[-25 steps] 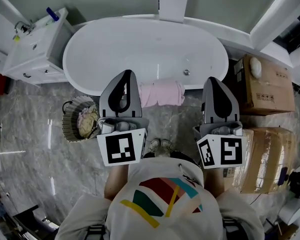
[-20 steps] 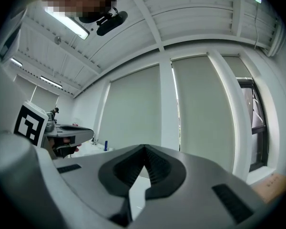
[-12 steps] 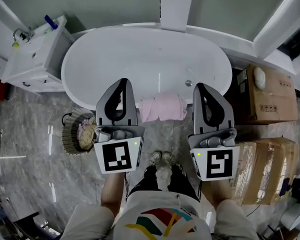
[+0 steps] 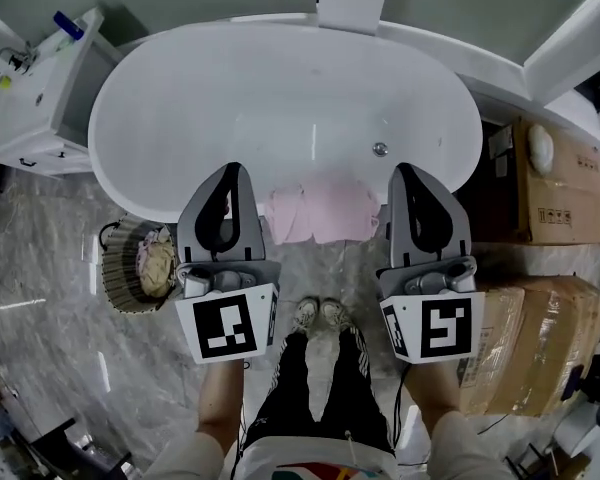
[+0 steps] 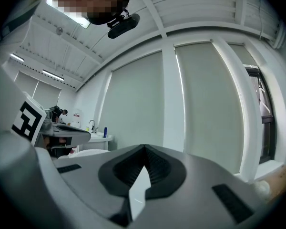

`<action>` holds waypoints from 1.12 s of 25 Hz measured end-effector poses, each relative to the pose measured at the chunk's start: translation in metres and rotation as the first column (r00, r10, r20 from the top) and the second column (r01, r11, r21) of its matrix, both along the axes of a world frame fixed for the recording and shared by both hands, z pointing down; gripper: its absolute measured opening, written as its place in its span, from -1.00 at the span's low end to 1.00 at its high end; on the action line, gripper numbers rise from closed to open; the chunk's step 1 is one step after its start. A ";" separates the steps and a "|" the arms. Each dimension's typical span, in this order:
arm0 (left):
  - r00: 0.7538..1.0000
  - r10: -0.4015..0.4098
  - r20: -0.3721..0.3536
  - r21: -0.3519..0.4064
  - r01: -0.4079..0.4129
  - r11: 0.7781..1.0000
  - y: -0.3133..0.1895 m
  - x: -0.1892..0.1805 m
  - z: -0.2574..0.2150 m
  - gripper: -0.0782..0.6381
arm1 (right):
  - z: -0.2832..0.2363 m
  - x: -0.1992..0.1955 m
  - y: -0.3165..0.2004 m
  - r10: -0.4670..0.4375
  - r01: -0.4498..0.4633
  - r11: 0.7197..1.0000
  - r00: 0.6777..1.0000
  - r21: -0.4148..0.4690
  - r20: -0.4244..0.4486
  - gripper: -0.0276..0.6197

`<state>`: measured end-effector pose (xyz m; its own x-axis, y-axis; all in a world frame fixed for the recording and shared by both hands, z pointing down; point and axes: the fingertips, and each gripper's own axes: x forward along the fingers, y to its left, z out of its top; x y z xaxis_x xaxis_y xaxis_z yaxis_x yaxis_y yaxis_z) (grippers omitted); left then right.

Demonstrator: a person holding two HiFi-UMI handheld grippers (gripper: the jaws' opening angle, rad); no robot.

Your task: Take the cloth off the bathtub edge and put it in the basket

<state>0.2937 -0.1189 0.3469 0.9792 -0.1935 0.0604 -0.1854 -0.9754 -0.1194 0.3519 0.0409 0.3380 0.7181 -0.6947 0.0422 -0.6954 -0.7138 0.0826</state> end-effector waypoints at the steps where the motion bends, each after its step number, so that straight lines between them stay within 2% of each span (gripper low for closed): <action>1: 1.000 -0.003 0.013 0.005 0.003 1.000 -0.002 0.002 0.012 -0.73 | 0.012 0.003 -0.001 -0.002 0.002 1.000 1.000 0.004 0.012 -0.89; 5: 0.997 -0.012 0.071 0.000 0.012 1.000 -0.006 -0.001 0.064 -0.73 | 0.056 0.010 -0.002 -0.021 0.019 0.999 0.997 0.029 0.071 -0.89; 10: 0.985 0.004 0.174 -0.027 0.000 1.000 -0.003 -0.002 0.134 -0.73 | 0.115 0.011 0.000 -0.014 0.014 1.000 0.991 0.007 0.136 -0.89; 12: 0.984 0.004 0.179 -0.055 0.006 0.998 -0.001 -0.001 0.153 -0.73 | 0.140 0.011 0.002 -0.020 0.021 1.000 0.983 -0.004 0.185 -0.89; 15: 0.987 -0.010 0.161 -0.109 0.028 0.994 0.003 -0.002 0.178 -0.73 | 0.181 0.008 0.004 -0.038 0.052 0.998 0.961 -0.043 0.273 -0.89; 18: 0.979 -0.016 0.204 -0.125 0.042 0.991 0.006 -0.005 0.211 -0.73 | 0.220 0.000 0.003 -0.073 0.109 0.990 0.931 -0.084 0.357 -0.89; 20: 0.978 -0.002 0.207 -0.134 0.030 0.990 0.007 -0.009 0.222 -0.73 | 0.237 -0.005 0.002 -0.099 0.142 0.987 0.906 -0.077 0.411 -0.88; 23: 0.979 0.035 0.200 -0.204 0.007 0.979 0.008 -0.012 0.234 -0.73 | 0.255 -0.006 0.005 -0.094 0.145 0.987 0.881 -0.075 0.464 -0.87; 24: 0.978 0.051 0.203 -0.227 -0.003 0.974 0.009 -0.012 0.240 -0.65 | 0.262 -0.005 0.005 -0.095 0.157 0.984 0.871 -0.090 0.481 -0.79; 25: 0.975 0.067 0.210 -0.248 -0.013 0.969 0.010 -0.012 0.246 -0.45 | 0.273 -0.006 0.004 -0.107 0.185 0.977 0.854 -0.105 0.510 -0.60; 26: 0.972 0.081 0.220 -0.268 -0.020 0.963 0.010 -0.011 0.253 -0.31 | 0.284 -0.008 0.002 -0.123 0.218 0.969 0.829 -0.113 0.545 -0.35; 27: 0.968 0.090 0.233 -0.287 -0.020 0.958 0.011 -0.011 0.262 -0.20 | 0.296 -0.008 0.001 -0.129 0.235 0.965 0.807 -0.113 0.577 0.05; 28: 0.964 0.093 0.249 -0.306 -0.013 0.952 0.010 -0.012 0.272 -0.11 | 0.306 -0.007 0.003 -0.118 0.224 0.968 0.795 -0.108 0.596 0.11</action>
<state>0.2821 -0.1085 0.6189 0.9303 -0.0755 0.3589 -0.1347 -0.9806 0.1427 0.3453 0.0440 0.6439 0.3908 -0.7482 0.5362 -0.7594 -0.5913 -0.2715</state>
